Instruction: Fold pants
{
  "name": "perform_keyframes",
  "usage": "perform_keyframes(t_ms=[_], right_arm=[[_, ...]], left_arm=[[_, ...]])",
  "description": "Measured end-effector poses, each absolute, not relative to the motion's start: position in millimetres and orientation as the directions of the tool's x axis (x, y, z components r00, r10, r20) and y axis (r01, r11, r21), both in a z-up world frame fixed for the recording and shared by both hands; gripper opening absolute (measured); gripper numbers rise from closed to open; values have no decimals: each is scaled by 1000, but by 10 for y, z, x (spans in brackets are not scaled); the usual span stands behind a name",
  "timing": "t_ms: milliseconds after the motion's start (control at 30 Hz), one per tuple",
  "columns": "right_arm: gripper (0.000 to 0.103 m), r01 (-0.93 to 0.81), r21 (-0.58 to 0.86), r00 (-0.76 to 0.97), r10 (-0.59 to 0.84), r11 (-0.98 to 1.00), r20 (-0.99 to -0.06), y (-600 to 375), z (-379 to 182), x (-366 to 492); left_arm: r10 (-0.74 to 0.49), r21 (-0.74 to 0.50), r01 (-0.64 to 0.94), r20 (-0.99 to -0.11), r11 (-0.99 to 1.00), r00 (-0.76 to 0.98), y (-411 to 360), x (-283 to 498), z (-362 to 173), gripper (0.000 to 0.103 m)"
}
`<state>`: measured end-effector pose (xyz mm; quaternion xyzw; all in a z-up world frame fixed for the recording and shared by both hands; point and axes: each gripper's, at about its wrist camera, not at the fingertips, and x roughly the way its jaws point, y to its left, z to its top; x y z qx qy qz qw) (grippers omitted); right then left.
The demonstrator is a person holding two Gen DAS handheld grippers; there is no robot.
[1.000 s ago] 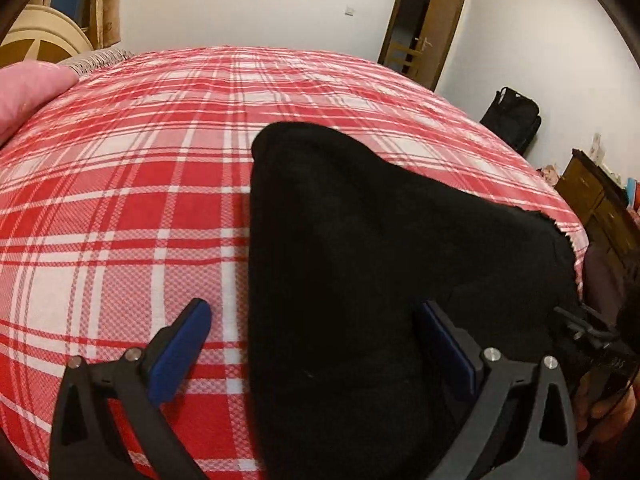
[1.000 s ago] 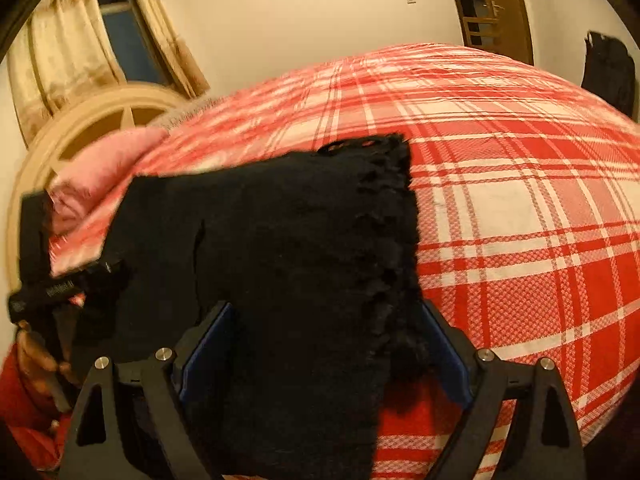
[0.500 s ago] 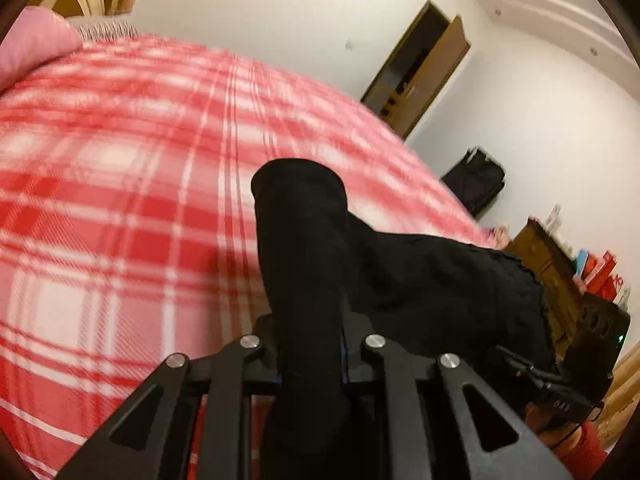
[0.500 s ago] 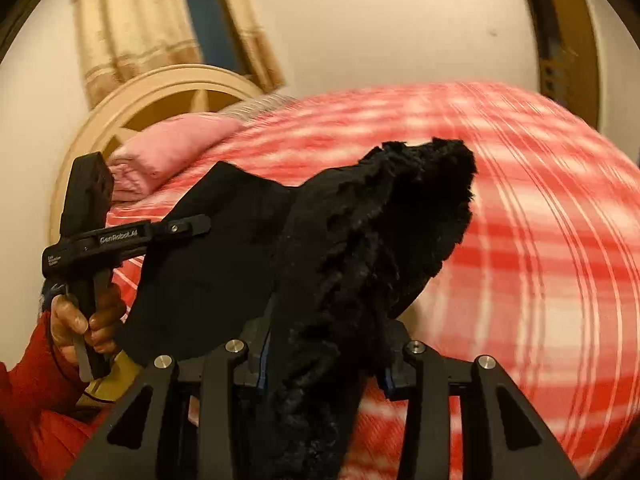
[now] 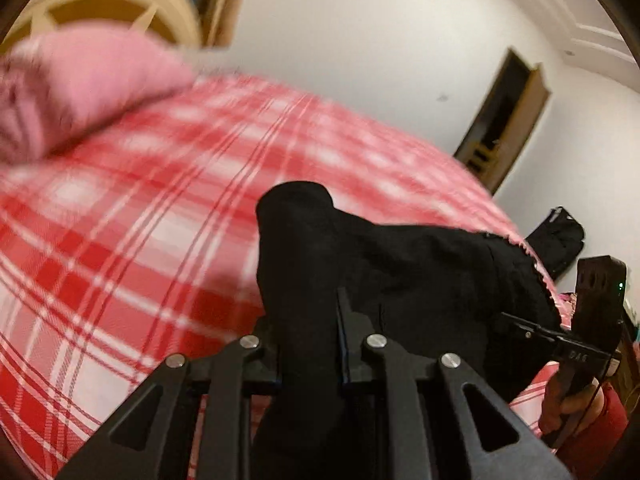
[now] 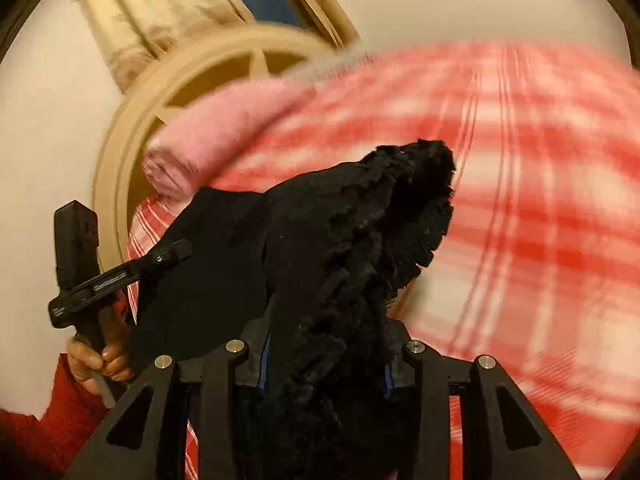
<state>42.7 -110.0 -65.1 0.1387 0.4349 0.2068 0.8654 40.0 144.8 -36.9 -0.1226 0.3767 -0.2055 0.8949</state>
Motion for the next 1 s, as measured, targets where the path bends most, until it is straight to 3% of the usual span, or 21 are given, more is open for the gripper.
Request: perform_keyframes(t_ms=[67,167,300,400,500,567,633,767,833,900,1000], right_arm=[[41,-184,446,559,466,876,-686,-1076,-735,317],[41,-185,490,606,491,852,-625,-1029,-559,103],[41,-213,592,583,587,778,-561,-1002,-286,-187],[41,-188,616,531,607,765,-592,-963,-384,-334],[44,-93,617,448,586,781,-675,-1015,-839,-519],[46,-118,625,490,592,772,-640,-1072,-925,-734],[56,-123,581,488,559,805,-671,-1072,-832,-807],[67,-88,526,566,477,846,-672,-1285,-615,-967],[82,-63,515,610,442,855,-658,-1399,-578,-952],[82,-42,555,613,460,831,-642,-1459,-650,-837],[83,-24,611,554,519,791,-650,-1428,-889,-598]], left_arm=[[-458,-403,233,-664,885,591,1590,548,-658,26],[-511,-496,203,-631,844,585,1781,601,-812,46],[-494,-458,228,-627,859,602,1785,638,-741,55],[-487,-425,255,-632,868,603,1837,698,-669,60],[-500,-404,297,-648,865,574,1866,744,-633,65],[-515,-391,335,-663,857,544,1868,739,-622,72],[-498,-343,366,-678,865,541,1816,694,-564,75],[-426,-229,377,-671,898,607,1862,541,-361,81],[-442,-253,371,-635,894,633,1972,494,-264,86],[-478,-308,366,-599,878,643,2046,496,-218,97],[-505,-338,376,-614,863,606,1961,552,-309,99]])
